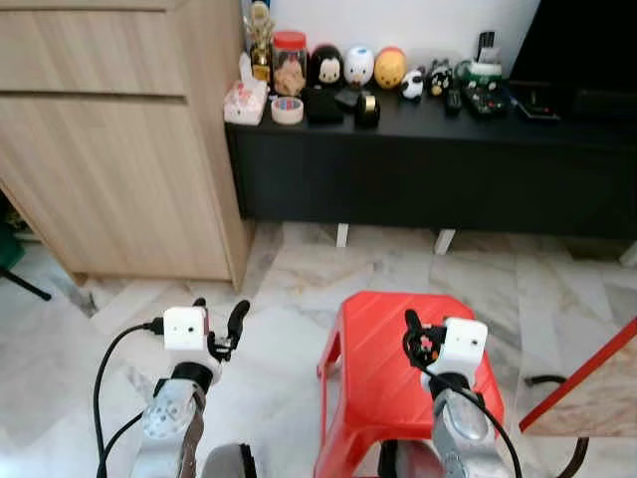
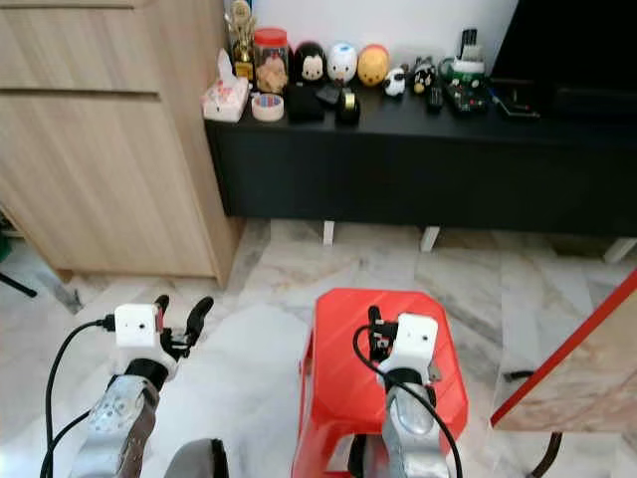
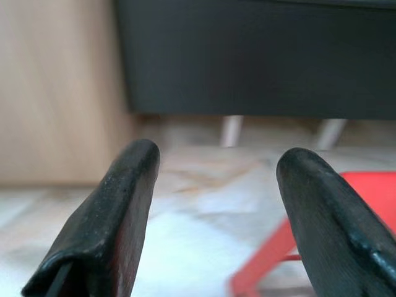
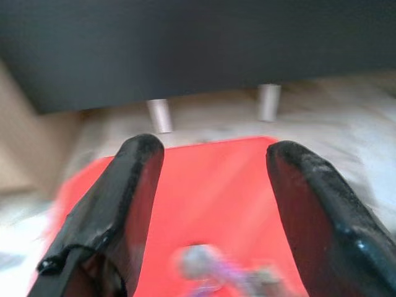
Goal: Hang keys on a hook
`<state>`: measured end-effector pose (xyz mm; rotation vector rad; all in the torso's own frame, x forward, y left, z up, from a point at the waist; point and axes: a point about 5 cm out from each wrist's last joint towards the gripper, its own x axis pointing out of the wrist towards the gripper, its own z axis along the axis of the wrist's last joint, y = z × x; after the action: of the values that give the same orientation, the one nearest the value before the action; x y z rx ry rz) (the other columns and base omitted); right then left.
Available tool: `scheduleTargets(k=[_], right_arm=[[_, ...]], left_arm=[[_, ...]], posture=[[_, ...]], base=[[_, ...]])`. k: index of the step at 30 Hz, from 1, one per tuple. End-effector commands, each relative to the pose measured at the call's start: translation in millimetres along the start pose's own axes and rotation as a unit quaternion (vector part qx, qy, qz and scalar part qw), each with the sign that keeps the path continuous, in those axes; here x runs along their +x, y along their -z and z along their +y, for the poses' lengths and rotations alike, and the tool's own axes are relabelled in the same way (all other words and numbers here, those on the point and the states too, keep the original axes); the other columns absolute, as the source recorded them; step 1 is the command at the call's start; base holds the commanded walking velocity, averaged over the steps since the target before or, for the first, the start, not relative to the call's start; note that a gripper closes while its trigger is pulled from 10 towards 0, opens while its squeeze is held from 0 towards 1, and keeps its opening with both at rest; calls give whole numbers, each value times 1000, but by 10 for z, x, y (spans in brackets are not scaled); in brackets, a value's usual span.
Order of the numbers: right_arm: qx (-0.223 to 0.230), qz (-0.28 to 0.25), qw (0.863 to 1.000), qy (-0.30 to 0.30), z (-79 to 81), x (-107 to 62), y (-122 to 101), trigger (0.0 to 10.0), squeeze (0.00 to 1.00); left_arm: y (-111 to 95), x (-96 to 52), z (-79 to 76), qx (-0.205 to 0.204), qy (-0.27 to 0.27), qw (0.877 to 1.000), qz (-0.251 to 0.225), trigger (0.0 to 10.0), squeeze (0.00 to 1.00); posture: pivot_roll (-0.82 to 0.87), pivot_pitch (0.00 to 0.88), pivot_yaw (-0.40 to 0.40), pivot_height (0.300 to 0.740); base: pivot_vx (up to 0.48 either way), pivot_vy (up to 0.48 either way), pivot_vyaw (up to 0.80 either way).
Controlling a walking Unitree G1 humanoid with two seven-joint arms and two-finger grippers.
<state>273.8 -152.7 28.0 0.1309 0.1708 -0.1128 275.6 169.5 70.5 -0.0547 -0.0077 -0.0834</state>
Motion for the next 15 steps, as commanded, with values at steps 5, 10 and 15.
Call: scheduleTargets(k=[5,10,15], right_arm=[[5,3,1000,5,5,-5,19,10000,0],[-11,38,999,-11,41,-10,111,10000,0],[-26,73,997,-21,46,-20,209,10000,0]], left_arm=[[28,-32,29,5,-3,1000,4,10000,0],[30,-33,29,4,-4,1000,5,10000,0],[34,-32,29,5,-4,1000,7,10000,0]], posture=[[6,52,-42,591],[7,51,-43,591],[6,52,-42,591]], base=[[157,-109,0],[0,0,0],[0,0,0]])
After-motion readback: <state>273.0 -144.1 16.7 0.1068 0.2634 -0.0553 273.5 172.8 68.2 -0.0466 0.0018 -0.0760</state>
